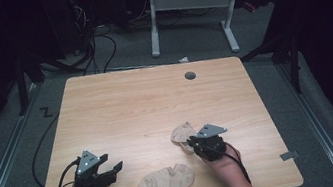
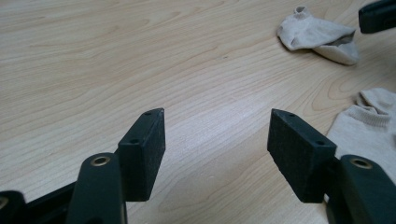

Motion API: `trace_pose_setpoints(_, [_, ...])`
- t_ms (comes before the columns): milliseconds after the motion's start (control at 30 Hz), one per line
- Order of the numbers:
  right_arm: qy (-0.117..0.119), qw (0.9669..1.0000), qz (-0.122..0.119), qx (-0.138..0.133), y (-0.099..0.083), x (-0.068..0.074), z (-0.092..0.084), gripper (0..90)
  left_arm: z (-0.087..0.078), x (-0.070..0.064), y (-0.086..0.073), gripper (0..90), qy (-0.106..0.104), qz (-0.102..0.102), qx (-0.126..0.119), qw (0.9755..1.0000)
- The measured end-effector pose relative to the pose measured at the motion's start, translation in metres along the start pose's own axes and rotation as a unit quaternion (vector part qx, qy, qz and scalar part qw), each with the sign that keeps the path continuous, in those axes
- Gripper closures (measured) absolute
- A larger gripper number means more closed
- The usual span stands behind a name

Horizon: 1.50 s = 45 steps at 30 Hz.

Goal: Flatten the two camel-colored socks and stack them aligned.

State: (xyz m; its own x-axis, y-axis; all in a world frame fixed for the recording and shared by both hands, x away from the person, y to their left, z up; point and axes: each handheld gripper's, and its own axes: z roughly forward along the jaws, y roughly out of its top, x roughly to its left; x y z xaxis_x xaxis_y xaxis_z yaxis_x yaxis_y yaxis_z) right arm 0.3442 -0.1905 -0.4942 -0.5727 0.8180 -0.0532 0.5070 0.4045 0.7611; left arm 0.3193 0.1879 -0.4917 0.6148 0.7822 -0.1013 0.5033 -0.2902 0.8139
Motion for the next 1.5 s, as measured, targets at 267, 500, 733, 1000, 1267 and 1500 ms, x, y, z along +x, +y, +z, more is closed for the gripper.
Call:
trace_pose_setpoints(267, [0.005, 0.9998, 0.007, 0.018, 0.031, -0.003, 0.029, 70.6, -0.006, 0.004, -0.005, 37.5, 0.012, 0.001, 0.004, 0.9999])
trace_pose_setpoints(500, [0.015, 0.9975, -0.018, 0.067, 0.031, 0.01, 0.063, 58.1, -0.011, 0.005, -0.008, 37.5, 0.018, -0.003, 0.002, 0.9998])
trace_pose_setpoints(733, [-0.006, 0.9971, -0.028, 0.071, 0.028, 0.01, 0.066, 80.6, -0.014, 0.005, -0.011, 37.5, 0.019, -0.005, 0.003, 0.9998])
trace_pose_setpoints(1000, [-0.003, 1.0, 0.008, 0.003, 0.028, -0.002, 0.039, 85.5, -0.013, 0.004, -0.011, 37.6, 0.018, -0.002, 0.007, 0.9998])
trace_pose_setpoints(1267, [-0.022, 0.9986, 0.036, -0.032, 0.014, -0.02, 0.008, 85.1, -0.011, 0.0, -0.01, 38.8, 0.009, 0.004, 0.009, 0.9999])
trace_pose_setpoints(1500, [-0.045, 0.995, 0.082, -0.036, -0.011, -0.05, -0.017, 85.0, -0.008, 0.0, -0.009, 38.9, 0.005, 0.002, 0.012, 0.9999])
